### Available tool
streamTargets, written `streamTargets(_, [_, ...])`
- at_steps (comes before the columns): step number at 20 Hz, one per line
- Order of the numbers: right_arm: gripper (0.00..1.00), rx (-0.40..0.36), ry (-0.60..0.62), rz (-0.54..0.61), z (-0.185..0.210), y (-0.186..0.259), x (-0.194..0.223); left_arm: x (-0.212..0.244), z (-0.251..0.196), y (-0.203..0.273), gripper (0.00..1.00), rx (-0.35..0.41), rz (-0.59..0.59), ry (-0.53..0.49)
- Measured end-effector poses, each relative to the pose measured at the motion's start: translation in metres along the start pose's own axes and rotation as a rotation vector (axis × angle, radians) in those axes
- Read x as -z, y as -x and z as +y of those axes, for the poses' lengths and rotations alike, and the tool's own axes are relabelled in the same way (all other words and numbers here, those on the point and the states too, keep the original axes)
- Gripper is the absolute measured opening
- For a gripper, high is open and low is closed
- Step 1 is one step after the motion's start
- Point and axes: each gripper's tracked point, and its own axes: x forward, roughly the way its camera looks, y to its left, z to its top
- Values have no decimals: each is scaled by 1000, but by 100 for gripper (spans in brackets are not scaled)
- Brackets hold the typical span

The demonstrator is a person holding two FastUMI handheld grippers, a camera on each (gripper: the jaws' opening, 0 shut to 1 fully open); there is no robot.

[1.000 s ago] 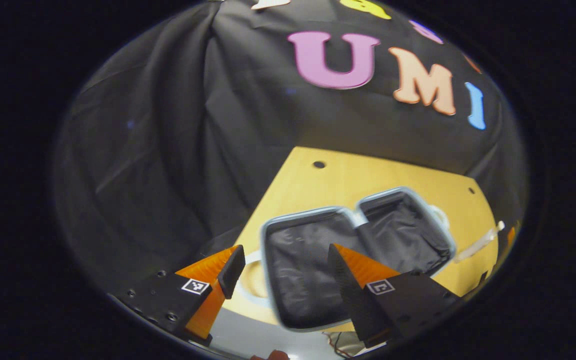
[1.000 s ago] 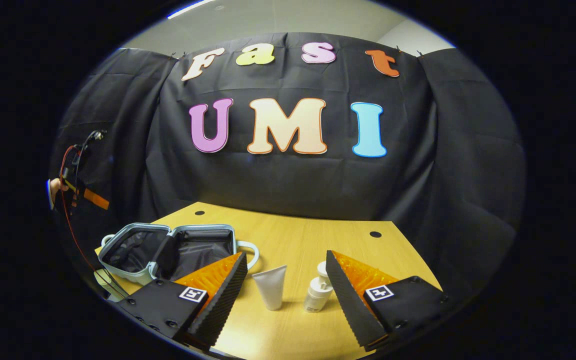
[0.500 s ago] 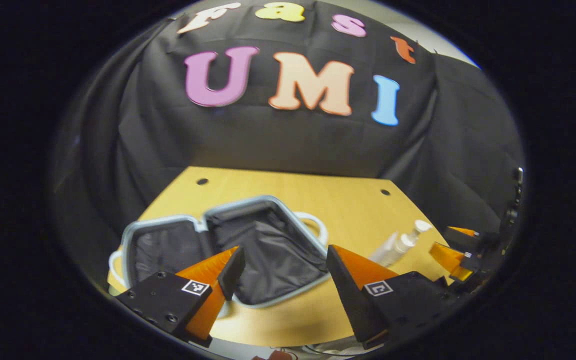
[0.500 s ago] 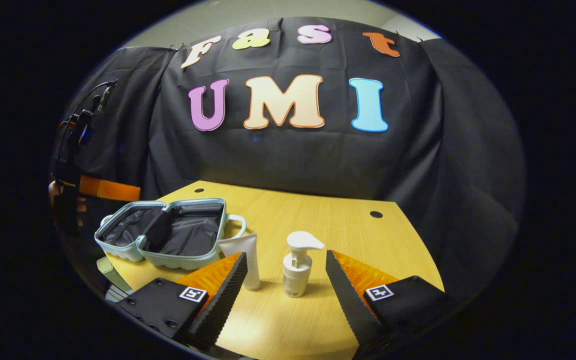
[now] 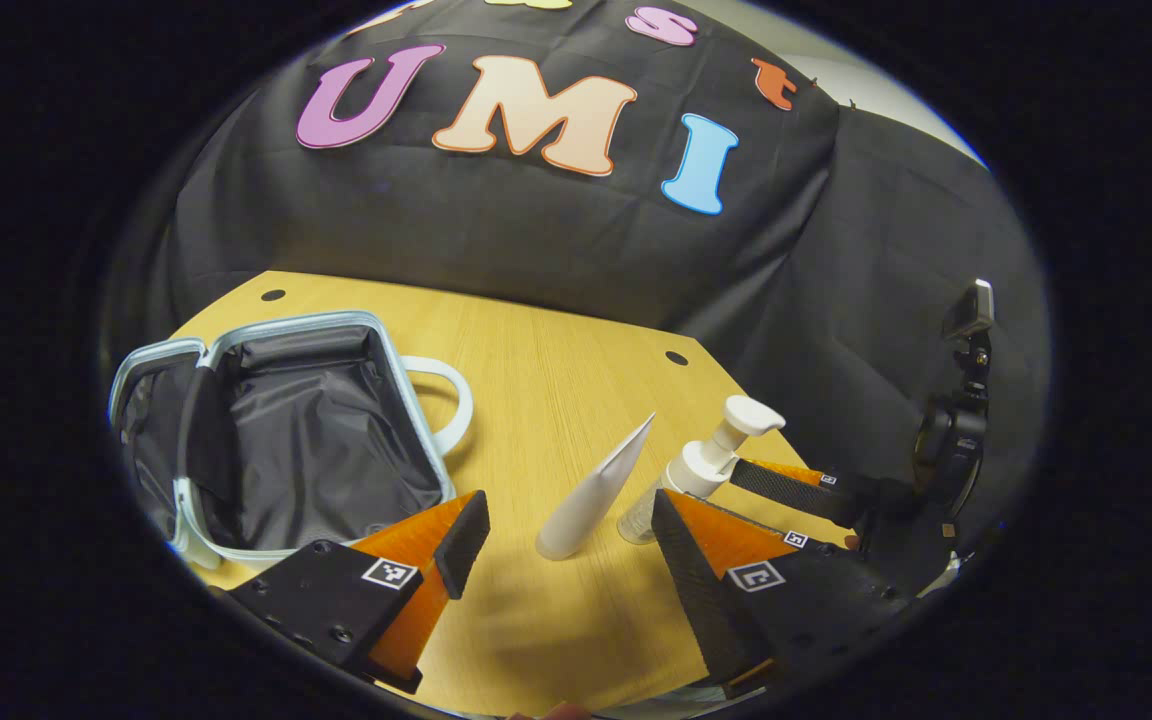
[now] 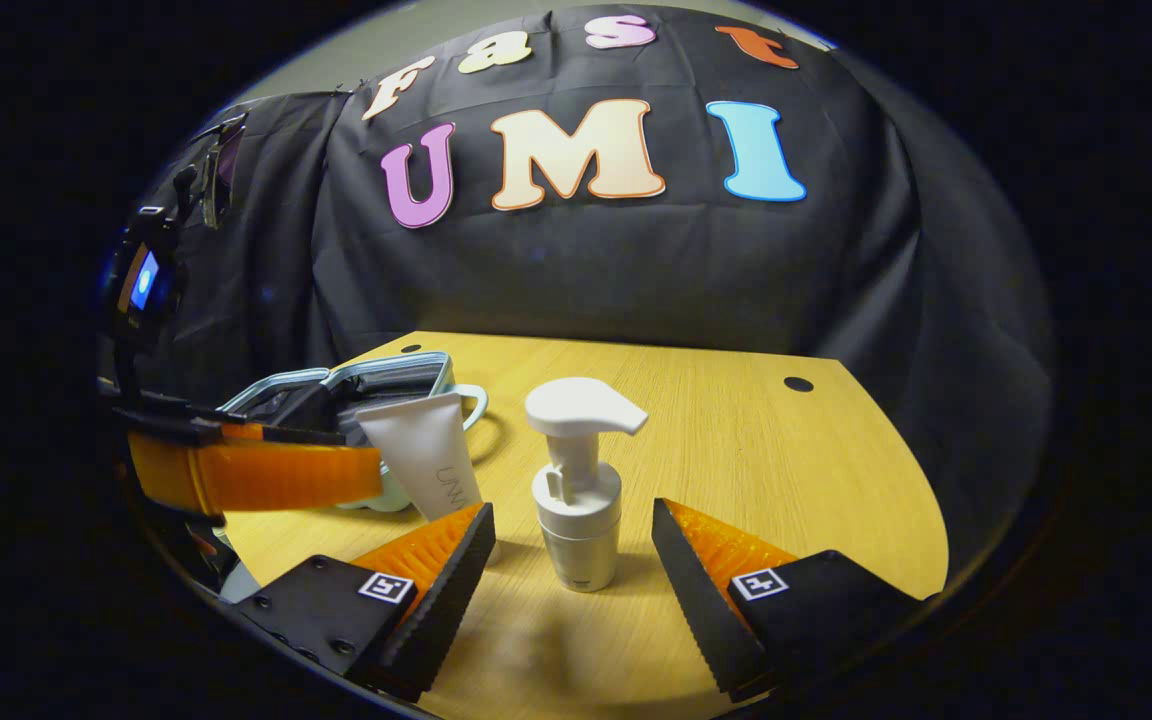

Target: First open the suitcase, pack the skin care products into it, and then close the suitcase.

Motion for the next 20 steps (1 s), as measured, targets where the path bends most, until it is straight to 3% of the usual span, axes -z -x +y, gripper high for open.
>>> streamTargets(10, [98,-49,33,37,-10,-36,32,28,-8,-71,90,20,31,110])
streamTargets(12, [96,-55,23,43,-12,-40,34,30,-5,-77,67,0,38,113])
streamTargets(16, [86,-80,20,66,-6,-46,42,30,-4,-82,39,14,46,113])
streamTargets(17, [75,-73,31,63,-5,-46,42,32,-6,-81,41,16,57,114])
streamTargets(18, [67,-67,42,56,-7,-46,42,32,-6,-78,36,15,66,105])
streamTargets(20, [62,-61,48,55,-8,-47,42,24,-7,-73,36,17,61,85])
